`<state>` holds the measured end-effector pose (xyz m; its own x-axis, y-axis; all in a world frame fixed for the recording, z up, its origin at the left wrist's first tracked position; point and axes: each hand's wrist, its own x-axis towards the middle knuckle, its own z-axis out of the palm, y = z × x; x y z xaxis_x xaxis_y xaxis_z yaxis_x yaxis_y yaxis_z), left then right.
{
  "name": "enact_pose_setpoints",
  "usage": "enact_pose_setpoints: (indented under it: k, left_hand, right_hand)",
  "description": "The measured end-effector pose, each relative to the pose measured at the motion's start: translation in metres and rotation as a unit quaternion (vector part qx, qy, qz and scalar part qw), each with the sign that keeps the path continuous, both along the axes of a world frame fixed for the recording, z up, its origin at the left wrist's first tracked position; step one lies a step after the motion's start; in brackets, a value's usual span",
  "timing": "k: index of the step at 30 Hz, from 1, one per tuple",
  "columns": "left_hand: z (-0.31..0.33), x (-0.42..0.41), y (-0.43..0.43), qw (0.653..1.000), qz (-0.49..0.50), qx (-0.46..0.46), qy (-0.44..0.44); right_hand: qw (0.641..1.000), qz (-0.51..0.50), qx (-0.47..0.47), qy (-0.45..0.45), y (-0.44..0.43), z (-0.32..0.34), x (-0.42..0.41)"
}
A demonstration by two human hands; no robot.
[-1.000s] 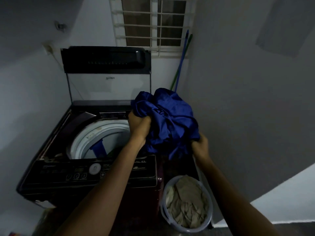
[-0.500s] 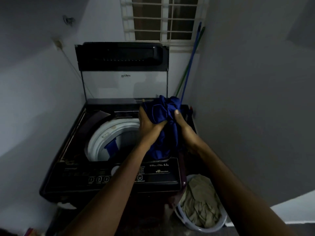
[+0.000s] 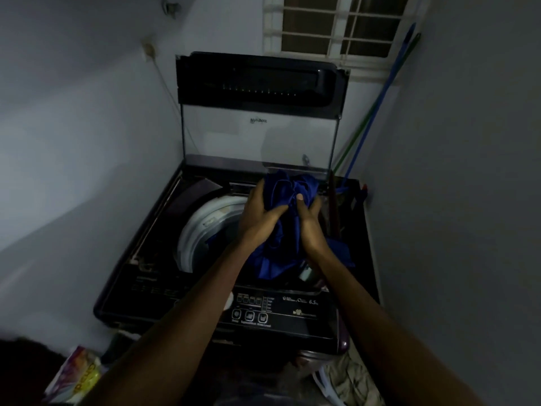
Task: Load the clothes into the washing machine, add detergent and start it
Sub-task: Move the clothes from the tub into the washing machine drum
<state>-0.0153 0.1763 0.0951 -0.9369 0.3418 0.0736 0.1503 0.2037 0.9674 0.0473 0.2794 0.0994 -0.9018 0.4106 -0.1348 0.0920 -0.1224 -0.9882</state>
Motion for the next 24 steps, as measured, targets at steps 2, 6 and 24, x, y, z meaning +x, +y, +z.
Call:
enact_pose_setpoints:
  k: [2,6,24]
  left_hand:
    - [-0.007,-0.018,-0.011,1.000,-0.011,-0.006,0.004]
    - [-0.023,-0.052,-0.032,0.999,-0.034,0.006,-0.002]
    - [-0.137,-0.156,-0.091,0.813,-0.290,-0.505,0.024]
  right_hand:
    - [1.000,-0.012,0.006,0.003,-0.009,-0.010,-0.013]
    - [1.000,-0.026,0.008,-0.002,-0.031,-0.029,-0.042]
    - [0.842,0.149,0.378,-0.355,-0.032,-0.136,-0.095]
